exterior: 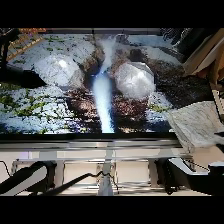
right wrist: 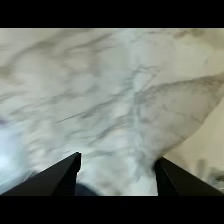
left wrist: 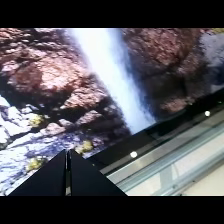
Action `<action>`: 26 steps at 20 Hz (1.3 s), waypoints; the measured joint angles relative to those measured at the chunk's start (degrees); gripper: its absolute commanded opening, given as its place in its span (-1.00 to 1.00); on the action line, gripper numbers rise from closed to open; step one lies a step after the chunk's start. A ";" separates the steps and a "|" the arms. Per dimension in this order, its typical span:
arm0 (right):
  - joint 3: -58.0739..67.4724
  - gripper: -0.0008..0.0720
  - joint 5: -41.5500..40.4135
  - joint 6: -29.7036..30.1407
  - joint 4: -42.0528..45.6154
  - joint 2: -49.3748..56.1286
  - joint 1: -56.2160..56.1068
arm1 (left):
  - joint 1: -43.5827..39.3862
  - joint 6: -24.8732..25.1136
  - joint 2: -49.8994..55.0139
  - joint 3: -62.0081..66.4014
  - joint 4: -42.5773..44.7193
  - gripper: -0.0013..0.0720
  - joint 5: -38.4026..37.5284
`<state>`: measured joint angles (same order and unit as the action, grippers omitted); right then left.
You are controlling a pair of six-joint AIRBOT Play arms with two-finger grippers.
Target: Fold the clothes and pants, and hang the long-sleeved shirts on hangers.
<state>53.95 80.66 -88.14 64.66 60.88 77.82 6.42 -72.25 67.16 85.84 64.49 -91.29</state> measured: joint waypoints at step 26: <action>10.51 -0.75 -58.05 -6.75 20.44 4.57 -91.14 | 0.17 -19.67 -2.45 0.00 32.89 -0.91 29.83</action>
<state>64.47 22.61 -94.89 85.10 65.45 -13.32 6.59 -91.92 64.71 85.84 97.38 -61.45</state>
